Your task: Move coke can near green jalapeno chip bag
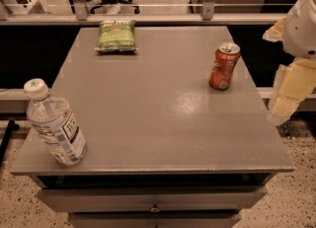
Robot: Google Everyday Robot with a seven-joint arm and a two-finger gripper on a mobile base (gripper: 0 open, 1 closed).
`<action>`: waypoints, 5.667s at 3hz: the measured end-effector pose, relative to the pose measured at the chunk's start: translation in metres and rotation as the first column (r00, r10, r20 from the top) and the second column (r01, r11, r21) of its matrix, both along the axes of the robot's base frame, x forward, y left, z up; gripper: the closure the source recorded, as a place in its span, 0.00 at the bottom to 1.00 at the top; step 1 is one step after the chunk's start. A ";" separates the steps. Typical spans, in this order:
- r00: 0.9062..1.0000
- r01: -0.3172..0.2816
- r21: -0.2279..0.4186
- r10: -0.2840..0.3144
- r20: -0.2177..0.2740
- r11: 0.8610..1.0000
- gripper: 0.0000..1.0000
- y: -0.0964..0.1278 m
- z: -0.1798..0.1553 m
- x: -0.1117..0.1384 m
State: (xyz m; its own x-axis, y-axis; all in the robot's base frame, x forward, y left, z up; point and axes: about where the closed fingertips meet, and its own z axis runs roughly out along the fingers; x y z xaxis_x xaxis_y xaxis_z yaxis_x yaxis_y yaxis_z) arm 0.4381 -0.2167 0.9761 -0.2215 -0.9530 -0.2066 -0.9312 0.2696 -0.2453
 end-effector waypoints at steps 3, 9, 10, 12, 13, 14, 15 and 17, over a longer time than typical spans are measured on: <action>0.997 0.009 0.070 -0.014 0.079 0.998 0.00 -0.018 -0.003 0.028; 0.973 -0.052 0.722 -0.129 0.192 0.690 0.02 0.004 -0.089 0.186; 0.986 -0.071 0.779 -0.073 0.149 0.623 0.20 0.027 -0.093 0.187; 0.992 -0.113 0.824 0.017 0.125 0.555 0.66 0.051 -0.086 0.175; 0.973 -0.200 0.802 0.017 0.231 0.563 0.90 0.039 -0.044 0.177; 0.970 -0.210 0.800 0.017 0.243 0.561 1.00 0.040 -0.039 0.179; 0.969 -0.212 0.803 0.013 0.247 0.557 1.00 0.043 -0.039 0.183; 0.929 -0.311 0.794 -0.010 0.371 0.522 1.00 0.091 -0.033 0.278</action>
Offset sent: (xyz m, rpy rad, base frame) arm 0.0098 -0.0061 -0.0022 0.0066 -0.0364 0.0157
